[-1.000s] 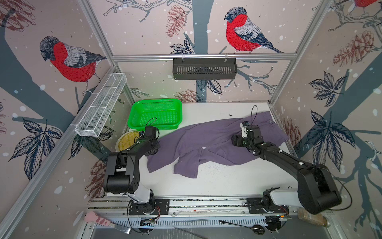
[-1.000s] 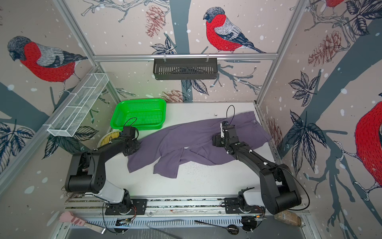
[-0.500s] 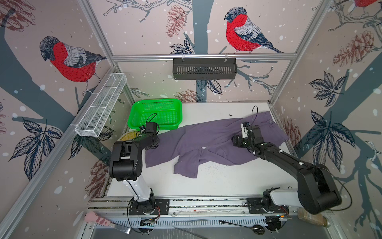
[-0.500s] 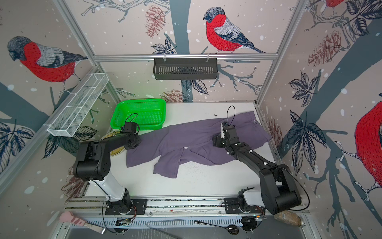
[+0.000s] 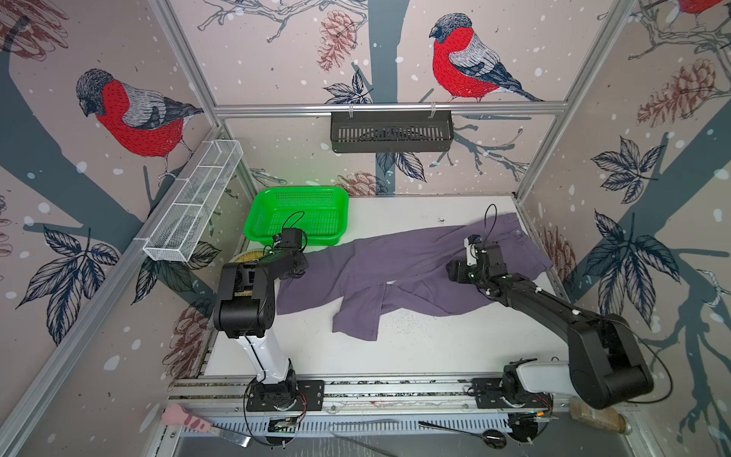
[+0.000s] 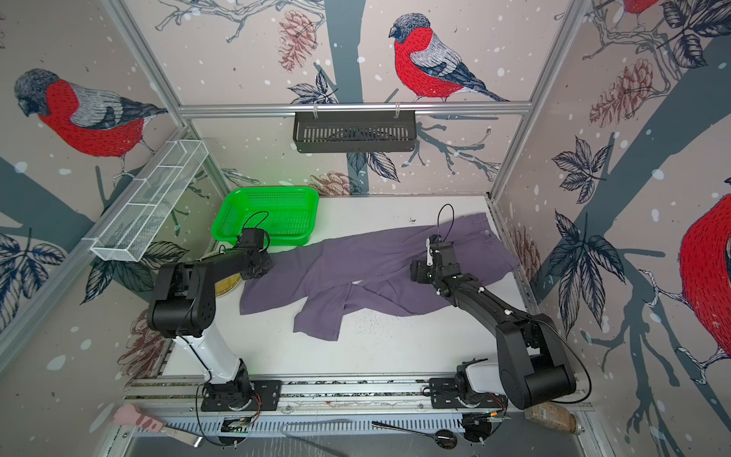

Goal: Fold and stack the trousers
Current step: Smooth out the trousers at the center of the table.

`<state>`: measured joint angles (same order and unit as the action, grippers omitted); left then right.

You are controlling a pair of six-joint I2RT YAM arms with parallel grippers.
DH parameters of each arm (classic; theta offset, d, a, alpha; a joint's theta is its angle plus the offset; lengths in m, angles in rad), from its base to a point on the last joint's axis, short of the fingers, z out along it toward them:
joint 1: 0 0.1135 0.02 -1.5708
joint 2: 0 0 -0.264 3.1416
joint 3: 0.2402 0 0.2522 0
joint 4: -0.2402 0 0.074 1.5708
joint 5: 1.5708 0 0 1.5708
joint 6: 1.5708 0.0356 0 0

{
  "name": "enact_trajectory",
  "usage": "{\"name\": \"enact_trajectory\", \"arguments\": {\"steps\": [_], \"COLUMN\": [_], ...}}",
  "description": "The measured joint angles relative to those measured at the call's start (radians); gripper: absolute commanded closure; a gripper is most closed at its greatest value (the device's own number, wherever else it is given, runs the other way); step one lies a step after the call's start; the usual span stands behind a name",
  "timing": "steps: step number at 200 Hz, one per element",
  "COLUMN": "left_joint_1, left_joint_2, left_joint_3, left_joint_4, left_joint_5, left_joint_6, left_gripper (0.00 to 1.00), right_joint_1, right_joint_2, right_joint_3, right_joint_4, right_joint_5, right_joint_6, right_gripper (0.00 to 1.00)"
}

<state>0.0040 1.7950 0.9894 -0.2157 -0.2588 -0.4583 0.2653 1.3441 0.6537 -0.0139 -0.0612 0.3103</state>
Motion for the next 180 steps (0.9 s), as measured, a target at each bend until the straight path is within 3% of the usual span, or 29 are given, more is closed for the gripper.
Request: {"name": "enact_trajectory", "arguments": {"steps": [45,130,180], "left_joint_1": [-0.028,-0.040,-0.093], "left_joint_2": [-0.010,0.032,-0.057], "left_joint_3": [0.010,0.127,0.134], "left_joint_4": [-0.013,-0.082,-0.130], "left_joint_5": [0.015,-0.096,-0.096], "left_joint_6": [0.042,0.047,0.043], "left_gripper": [0.66,0.64,0.56], "right_joint_1": [-0.027,-0.077,-0.105], "right_joint_2": [0.001,-0.015,-0.007], "right_joint_3": [-0.003,0.000,0.023], "right_joint_4": [0.000,-0.003,-0.004], "right_joint_5": [-0.005,-0.023,-0.037], "right_joint_6": [-0.004,-0.023,-0.026], "right_gripper": [0.18,0.18,0.18]}}
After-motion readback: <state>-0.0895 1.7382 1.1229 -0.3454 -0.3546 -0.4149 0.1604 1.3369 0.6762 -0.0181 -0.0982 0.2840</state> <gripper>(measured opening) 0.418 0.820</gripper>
